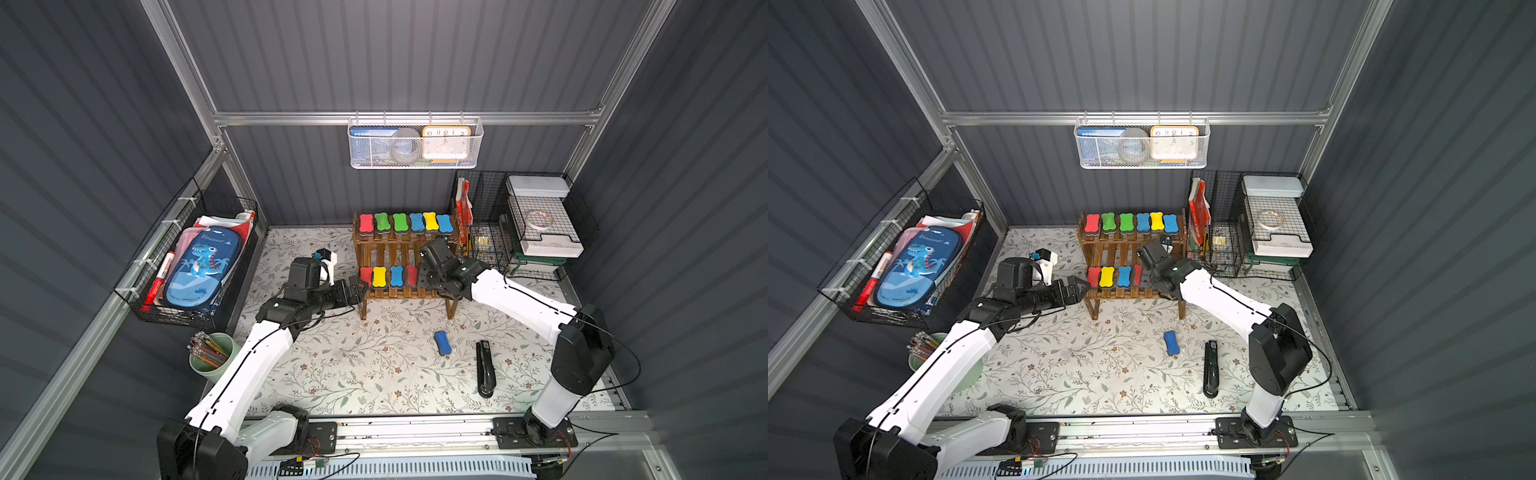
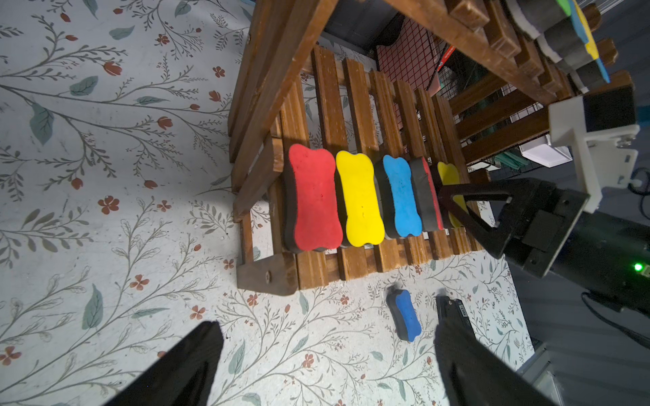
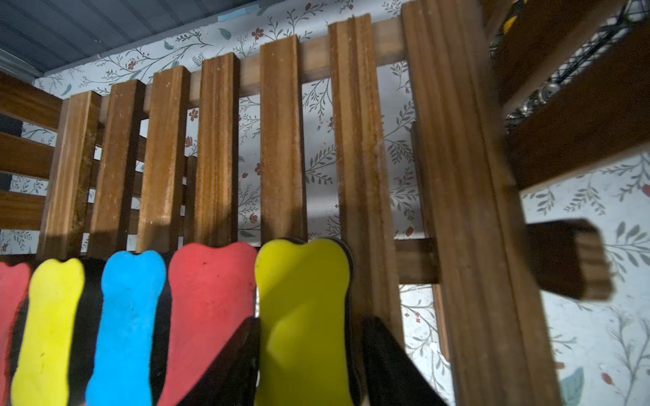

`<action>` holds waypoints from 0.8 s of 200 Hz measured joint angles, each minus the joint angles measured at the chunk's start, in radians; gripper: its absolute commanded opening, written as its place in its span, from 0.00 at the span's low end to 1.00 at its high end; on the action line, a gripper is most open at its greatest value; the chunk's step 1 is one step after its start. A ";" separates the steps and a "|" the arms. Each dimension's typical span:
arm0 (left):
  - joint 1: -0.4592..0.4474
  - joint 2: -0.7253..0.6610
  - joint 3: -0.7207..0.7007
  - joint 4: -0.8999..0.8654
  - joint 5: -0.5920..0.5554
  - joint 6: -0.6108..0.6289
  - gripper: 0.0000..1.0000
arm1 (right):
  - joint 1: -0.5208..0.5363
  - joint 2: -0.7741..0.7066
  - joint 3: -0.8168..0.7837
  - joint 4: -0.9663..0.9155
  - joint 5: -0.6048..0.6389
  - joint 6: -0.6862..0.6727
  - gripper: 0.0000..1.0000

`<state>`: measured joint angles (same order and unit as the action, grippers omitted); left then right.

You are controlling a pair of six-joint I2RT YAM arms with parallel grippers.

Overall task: Remove the whiteboard erasers from the shelf
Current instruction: Pick up the whiteboard eraser from the shelf.

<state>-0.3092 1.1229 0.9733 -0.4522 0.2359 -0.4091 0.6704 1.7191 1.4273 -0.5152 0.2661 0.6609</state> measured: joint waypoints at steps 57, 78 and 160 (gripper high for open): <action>0.000 0.000 0.000 -0.013 0.000 0.000 0.99 | -0.003 0.000 0.000 0.003 -0.004 0.000 0.49; 0.000 0.000 0.004 -0.019 0.000 0.000 0.99 | -0.004 0.000 0.000 0.002 -0.007 -0.001 0.44; 0.000 -0.001 0.013 -0.025 0.000 0.000 0.99 | -0.008 -0.114 -0.034 -0.009 -0.073 -0.010 0.40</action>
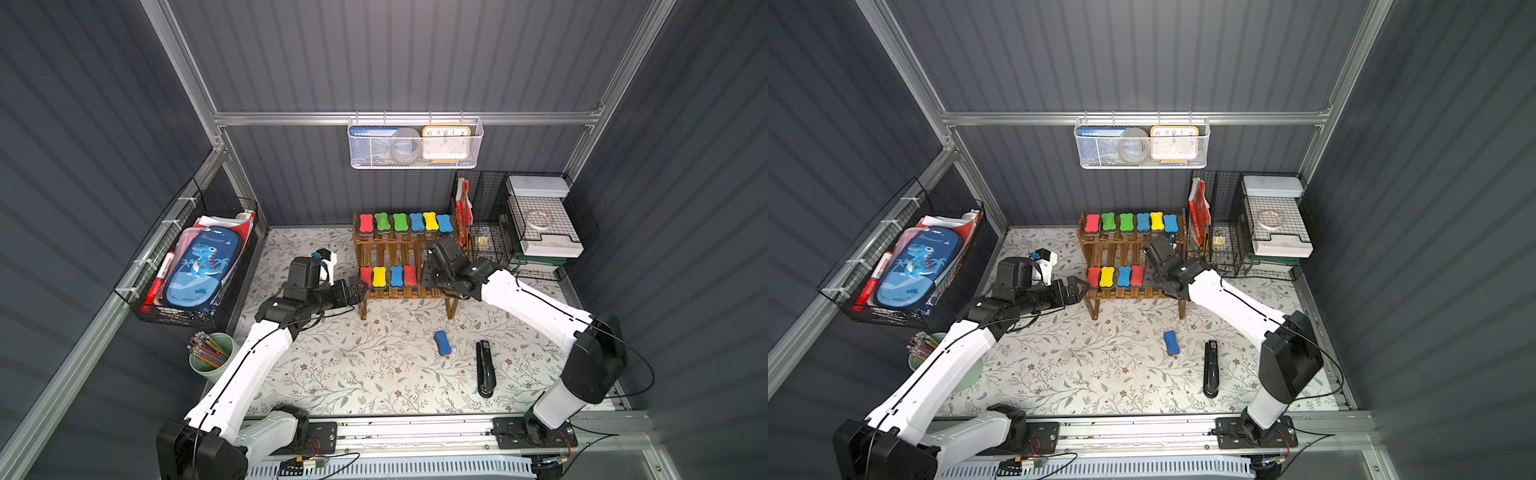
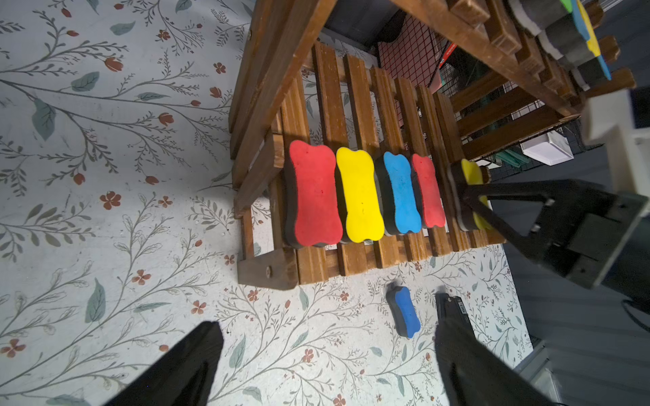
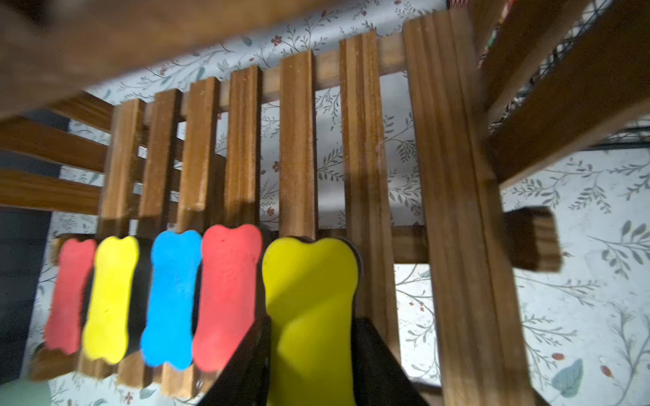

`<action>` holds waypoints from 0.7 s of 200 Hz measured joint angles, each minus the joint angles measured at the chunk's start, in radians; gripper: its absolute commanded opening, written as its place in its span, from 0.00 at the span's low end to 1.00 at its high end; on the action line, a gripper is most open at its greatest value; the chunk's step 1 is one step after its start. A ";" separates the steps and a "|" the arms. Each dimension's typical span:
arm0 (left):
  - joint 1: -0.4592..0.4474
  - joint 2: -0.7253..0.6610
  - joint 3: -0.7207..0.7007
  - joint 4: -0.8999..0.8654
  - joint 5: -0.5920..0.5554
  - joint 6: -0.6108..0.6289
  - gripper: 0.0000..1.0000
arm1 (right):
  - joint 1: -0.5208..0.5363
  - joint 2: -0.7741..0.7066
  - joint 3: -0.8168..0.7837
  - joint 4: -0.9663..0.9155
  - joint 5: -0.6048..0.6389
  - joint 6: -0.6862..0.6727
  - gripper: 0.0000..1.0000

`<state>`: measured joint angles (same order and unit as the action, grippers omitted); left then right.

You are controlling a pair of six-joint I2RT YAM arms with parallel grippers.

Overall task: Remove the whiteboard erasers from the shelf
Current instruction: Pick up the whiteboard eraser from the shelf.

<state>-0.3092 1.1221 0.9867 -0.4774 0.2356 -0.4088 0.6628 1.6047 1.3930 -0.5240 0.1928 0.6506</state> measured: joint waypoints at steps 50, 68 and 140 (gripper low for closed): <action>0.000 -0.013 0.000 -0.003 0.000 0.000 0.99 | 0.063 -0.234 -0.182 -0.002 -0.035 0.039 0.39; 0.000 -0.017 0.000 -0.003 0.000 0.000 0.99 | 0.112 -0.272 -0.266 -0.003 -0.040 0.061 0.39; 0.000 -0.042 -0.035 0.001 0.000 -0.001 0.99 | 0.209 -0.245 -0.482 0.013 -0.069 0.125 0.38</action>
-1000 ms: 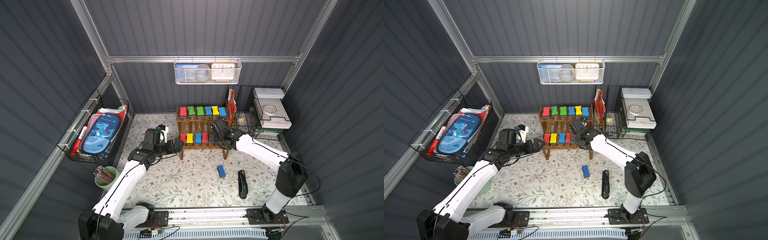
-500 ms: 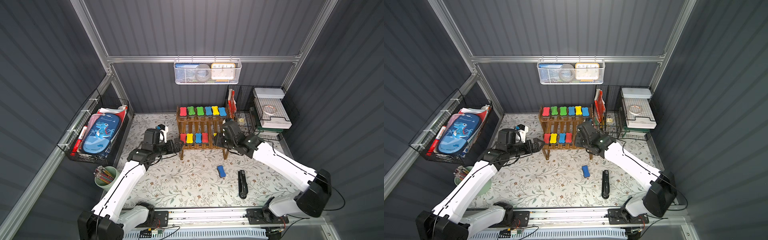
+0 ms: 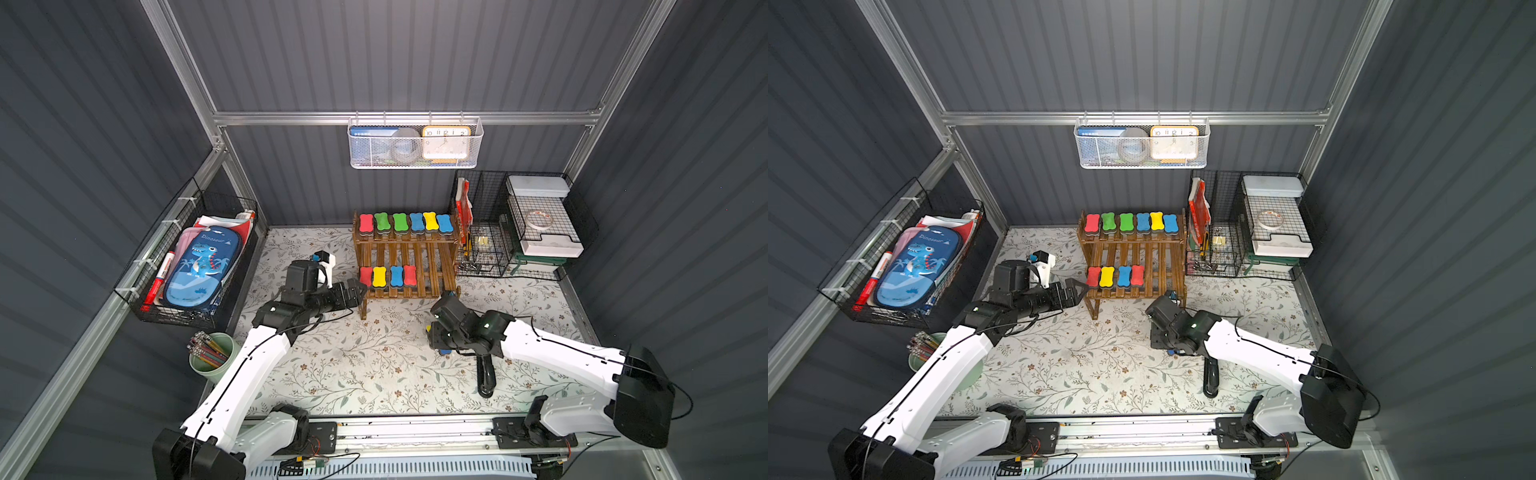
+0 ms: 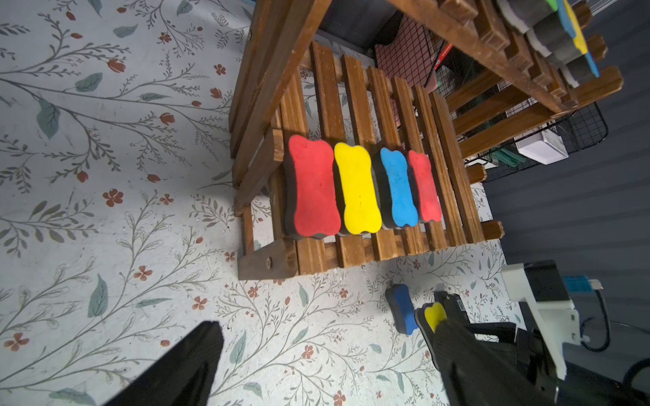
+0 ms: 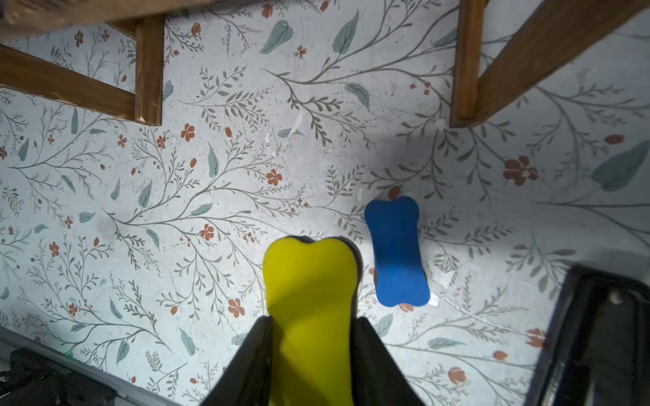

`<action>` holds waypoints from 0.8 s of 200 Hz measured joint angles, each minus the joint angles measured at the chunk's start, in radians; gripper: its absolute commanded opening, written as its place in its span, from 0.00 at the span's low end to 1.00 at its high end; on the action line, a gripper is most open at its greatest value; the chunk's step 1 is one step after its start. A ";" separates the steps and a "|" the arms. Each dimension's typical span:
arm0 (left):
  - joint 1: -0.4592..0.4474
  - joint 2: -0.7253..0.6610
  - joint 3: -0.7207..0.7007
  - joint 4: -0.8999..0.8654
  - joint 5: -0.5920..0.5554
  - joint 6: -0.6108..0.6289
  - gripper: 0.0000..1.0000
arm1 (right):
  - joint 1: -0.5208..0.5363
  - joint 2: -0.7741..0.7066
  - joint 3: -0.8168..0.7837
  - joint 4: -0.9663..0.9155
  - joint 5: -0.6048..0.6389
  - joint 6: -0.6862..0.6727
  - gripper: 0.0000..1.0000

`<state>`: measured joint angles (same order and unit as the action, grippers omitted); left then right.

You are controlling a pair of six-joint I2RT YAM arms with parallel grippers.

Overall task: Remove the whiteboard erasers from the shelf
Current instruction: Place the whiteboard eraser at the center of the board.

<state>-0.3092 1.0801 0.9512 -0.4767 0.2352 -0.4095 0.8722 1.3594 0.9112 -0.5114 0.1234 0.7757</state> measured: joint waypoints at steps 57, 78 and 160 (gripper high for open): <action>-0.004 0.000 -0.010 -0.001 -0.005 0.000 0.99 | 0.002 0.148 0.024 0.041 0.008 -0.016 0.39; -0.005 0.000 -0.010 -0.002 -0.008 0.000 0.99 | 0.002 0.193 0.027 0.048 0.017 -0.017 0.41; -0.005 0.000 -0.012 -0.002 -0.012 0.000 0.99 | 0.004 0.307 0.052 0.078 0.066 -0.011 0.53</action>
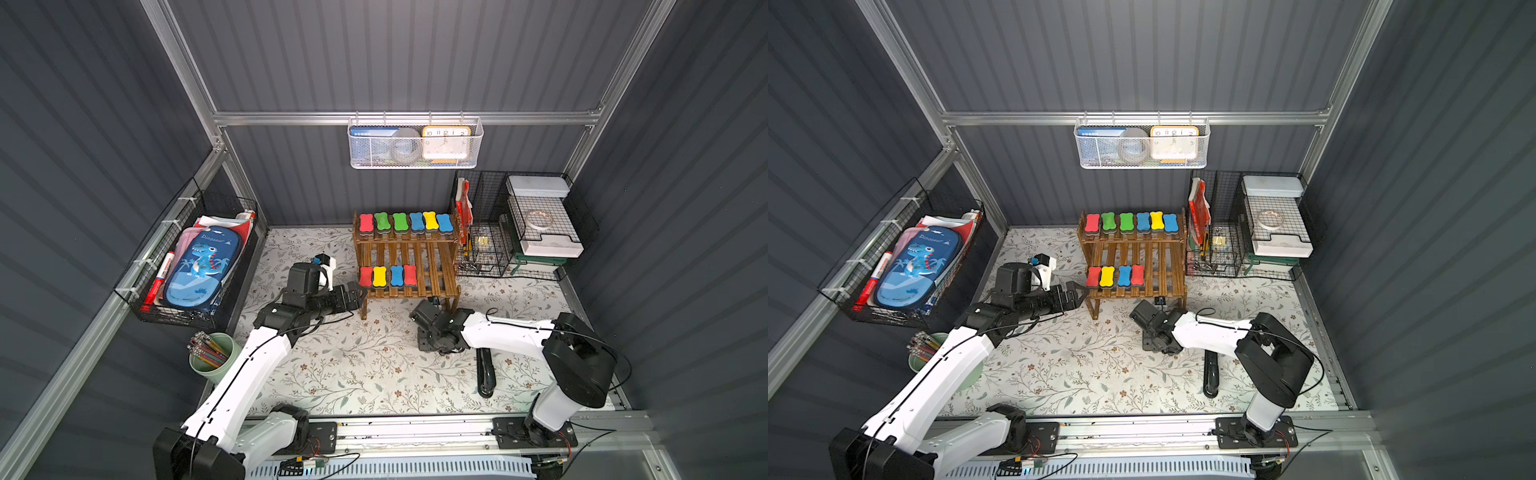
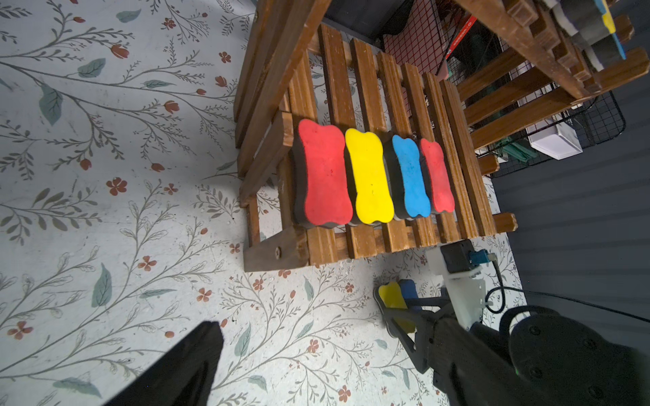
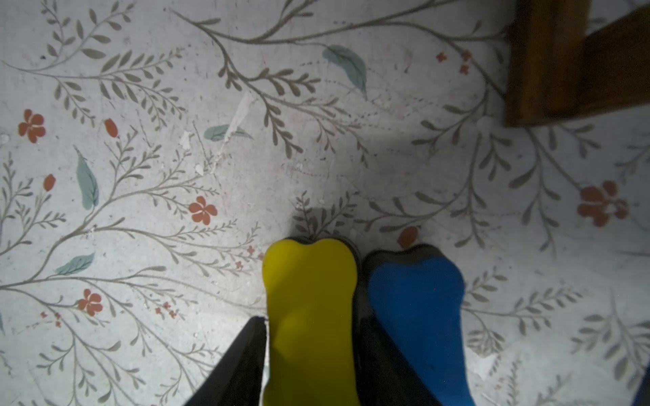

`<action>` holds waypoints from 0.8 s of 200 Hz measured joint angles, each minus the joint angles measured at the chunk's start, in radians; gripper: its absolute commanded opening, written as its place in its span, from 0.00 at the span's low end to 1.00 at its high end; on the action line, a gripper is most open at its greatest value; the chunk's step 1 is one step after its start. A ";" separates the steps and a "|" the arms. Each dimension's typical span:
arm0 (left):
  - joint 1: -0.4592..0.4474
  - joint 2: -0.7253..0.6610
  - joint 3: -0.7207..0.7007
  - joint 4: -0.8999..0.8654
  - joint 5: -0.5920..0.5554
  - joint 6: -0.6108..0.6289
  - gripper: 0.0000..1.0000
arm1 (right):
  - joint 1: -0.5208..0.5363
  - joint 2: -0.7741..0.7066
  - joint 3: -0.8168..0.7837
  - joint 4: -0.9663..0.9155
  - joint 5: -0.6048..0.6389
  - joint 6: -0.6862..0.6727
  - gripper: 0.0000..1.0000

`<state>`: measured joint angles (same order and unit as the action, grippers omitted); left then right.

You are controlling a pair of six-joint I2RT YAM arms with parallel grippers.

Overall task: Remove the whiteboard erasers from the shelf
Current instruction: Place the whiteboard eraser at the center of the board.

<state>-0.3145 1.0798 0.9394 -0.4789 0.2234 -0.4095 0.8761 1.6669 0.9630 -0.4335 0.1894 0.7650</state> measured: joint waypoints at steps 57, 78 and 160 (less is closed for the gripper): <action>0.000 0.000 0.000 -0.001 0.000 0.000 0.99 | 0.000 -0.024 0.004 -0.006 0.011 -0.005 0.54; 0.000 0.000 0.000 -0.002 0.000 0.000 0.99 | 0.000 -0.103 0.004 -0.036 0.011 -0.019 0.52; 0.000 -0.003 0.000 -0.006 0.000 0.000 0.99 | -0.017 -0.296 0.285 -0.097 0.060 -0.117 0.52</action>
<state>-0.3145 1.0763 0.9394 -0.4847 0.2237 -0.4095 0.8589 1.3705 1.2476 -0.5308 0.2497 0.6479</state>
